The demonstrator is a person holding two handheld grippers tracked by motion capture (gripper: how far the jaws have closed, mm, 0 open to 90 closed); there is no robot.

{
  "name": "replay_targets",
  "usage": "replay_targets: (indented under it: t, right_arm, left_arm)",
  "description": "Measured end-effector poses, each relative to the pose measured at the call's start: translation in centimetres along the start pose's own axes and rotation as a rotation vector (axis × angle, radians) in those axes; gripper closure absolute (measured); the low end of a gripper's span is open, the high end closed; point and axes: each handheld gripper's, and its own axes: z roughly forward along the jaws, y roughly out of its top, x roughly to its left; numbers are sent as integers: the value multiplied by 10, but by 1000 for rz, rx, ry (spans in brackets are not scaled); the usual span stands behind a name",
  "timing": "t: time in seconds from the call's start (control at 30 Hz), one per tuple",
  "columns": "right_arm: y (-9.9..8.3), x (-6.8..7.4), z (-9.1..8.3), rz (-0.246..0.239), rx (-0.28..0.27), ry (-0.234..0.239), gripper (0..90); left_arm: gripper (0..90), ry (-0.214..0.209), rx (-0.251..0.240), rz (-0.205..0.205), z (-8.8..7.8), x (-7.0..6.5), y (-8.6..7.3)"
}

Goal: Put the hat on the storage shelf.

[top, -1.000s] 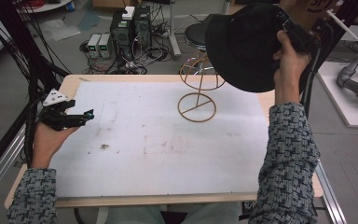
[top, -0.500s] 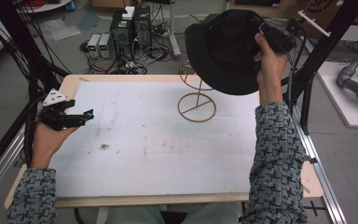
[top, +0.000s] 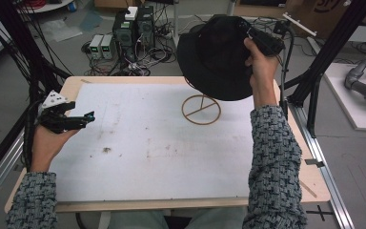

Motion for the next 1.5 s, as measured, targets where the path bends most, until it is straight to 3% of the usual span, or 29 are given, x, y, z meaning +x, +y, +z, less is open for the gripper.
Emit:
replay_targets:
  t: [0.47,0.8,1.1,1.5]
  right_arm:
    - [-21,3,22,-18,84,7,898]
    - [-34,0,30,-34,164,-22,897]
    - [-40,1,34,-59,199,-30,897]
    - [-54,-7,34,-51,228,-44,896]
  left_arm:
    - [178,-3,-5,-1,-1,0,0]
    - [178,-4,-1,5,-2,1,0]
    - [179,-4,3,11,-2,1,0]
    - [179,-7,7,9,-1,1,0]
